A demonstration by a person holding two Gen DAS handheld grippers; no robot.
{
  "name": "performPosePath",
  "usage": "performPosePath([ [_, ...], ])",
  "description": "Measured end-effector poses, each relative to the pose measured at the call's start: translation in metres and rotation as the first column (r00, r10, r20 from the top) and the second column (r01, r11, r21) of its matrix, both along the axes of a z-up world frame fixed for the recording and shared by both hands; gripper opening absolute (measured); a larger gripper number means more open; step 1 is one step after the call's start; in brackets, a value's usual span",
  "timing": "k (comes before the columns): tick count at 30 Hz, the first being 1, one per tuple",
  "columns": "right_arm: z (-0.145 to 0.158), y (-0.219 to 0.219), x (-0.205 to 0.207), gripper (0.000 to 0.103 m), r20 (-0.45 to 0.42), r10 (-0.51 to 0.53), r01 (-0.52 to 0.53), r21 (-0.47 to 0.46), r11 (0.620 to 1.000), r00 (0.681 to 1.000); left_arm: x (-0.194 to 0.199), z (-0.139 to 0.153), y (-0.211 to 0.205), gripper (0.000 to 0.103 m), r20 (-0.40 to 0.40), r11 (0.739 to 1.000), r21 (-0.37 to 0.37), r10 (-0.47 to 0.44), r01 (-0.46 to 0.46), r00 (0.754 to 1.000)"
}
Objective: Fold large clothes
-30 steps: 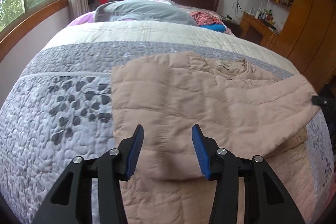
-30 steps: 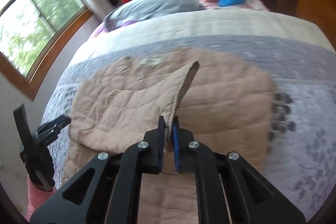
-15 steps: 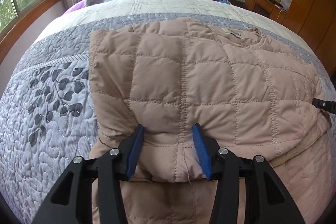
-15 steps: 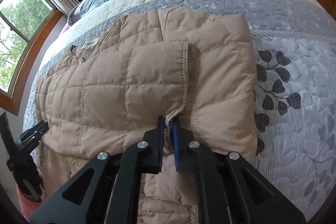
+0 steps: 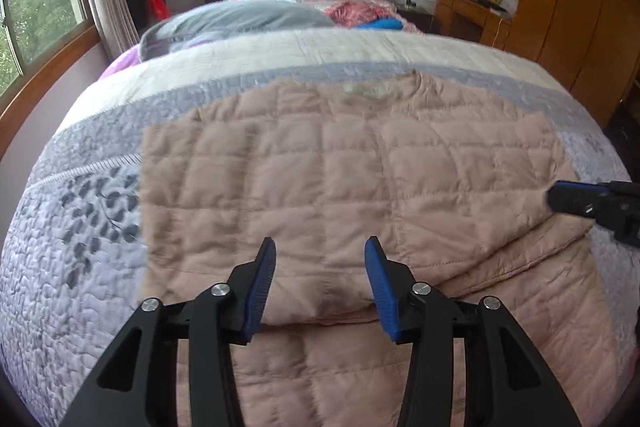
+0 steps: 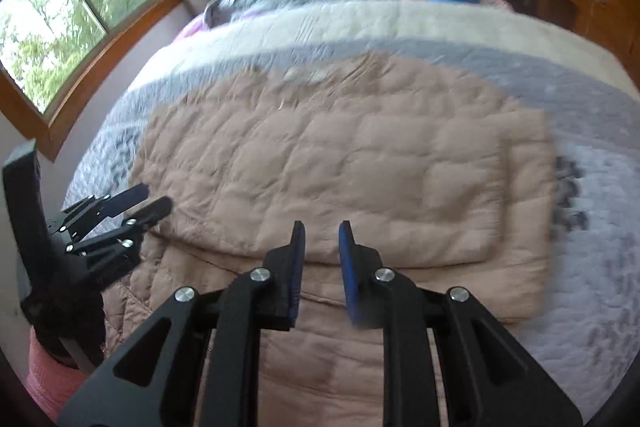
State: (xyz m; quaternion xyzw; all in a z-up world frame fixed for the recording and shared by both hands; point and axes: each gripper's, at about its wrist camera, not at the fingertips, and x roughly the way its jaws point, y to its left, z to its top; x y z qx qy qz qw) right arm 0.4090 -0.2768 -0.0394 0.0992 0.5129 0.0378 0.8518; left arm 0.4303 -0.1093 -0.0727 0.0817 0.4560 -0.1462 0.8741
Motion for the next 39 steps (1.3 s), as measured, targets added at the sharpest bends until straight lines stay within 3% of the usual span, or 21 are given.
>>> performPosePath([
  [6,-0.055,-0.008,0.025,0.012,-0.106,-0.038,0.041,0.026,0.999,0.994,0.015,-0.04,-0.009,0.049,-0.079,1.0,0.028,0.004,-0.001,0.997],
  [9,-0.05,-0.015,0.022,0.013,-0.087,-0.031,0.037,0.064,0.997,0.996,0.018,-0.035,-0.005,0.049,-0.096,1.0,-0.001,0.018,-0.018,0.995],
  [15,-0.026,-0.014,-0.01,0.019,-0.023,0.008,-0.007,0.041,0.999,1.0,-0.013,-0.008,0.001,0.048,-0.016,0.999,-0.028,-0.015,0.015,1.0],
  [21,-0.059,-0.023,0.007,0.016,-0.092,-0.023,0.029,0.06,0.998,0.996,0.001,-0.038,0.005,0.049,-0.107,1.0,-0.023,0.011,-0.014,0.994],
  [25,-0.053,-0.028,0.003,0.016,-0.081,-0.012,0.019,0.081,0.997,0.997,0.007,-0.037,0.01,0.048,-0.128,0.998,-0.048,0.027,-0.033,0.991],
  [29,-0.012,-0.046,-0.05,0.027,0.029,0.014,-0.017,0.116,0.993,0.999,-0.016,-0.006,0.031,0.049,-0.105,0.995,-0.089,0.024,-0.033,0.994],
  [31,0.004,-0.055,-0.092,0.043,0.076,0.027,-0.035,0.097,0.995,0.997,-0.045,0.013,0.053,0.057,-0.059,0.997,-0.075,0.005,-0.009,0.998],
  [32,0.01,-0.062,-0.117,0.044,0.095,0.032,-0.04,0.085,0.996,0.995,-0.061,0.019,0.066,0.062,-0.038,0.998,-0.07,-0.001,-0.002,0.999],
  [35,0.01,-0.077,-0.187,0.05,0.1,0.028,-0.036,0.08,0.996,0.995,-0.11,0.027,0.113,0.066,-0.018,0.999,-0.047,0.002,-0.002,1.0],
  [39,-0.006,-0.095,-0.272,0.064,0.084,-0.024,0.014,0.109,0.994,0.996,-0.169,0.011,0.175,0.069,-0.102,0.997,-0.077,0.022,-0.03,0.994],
])
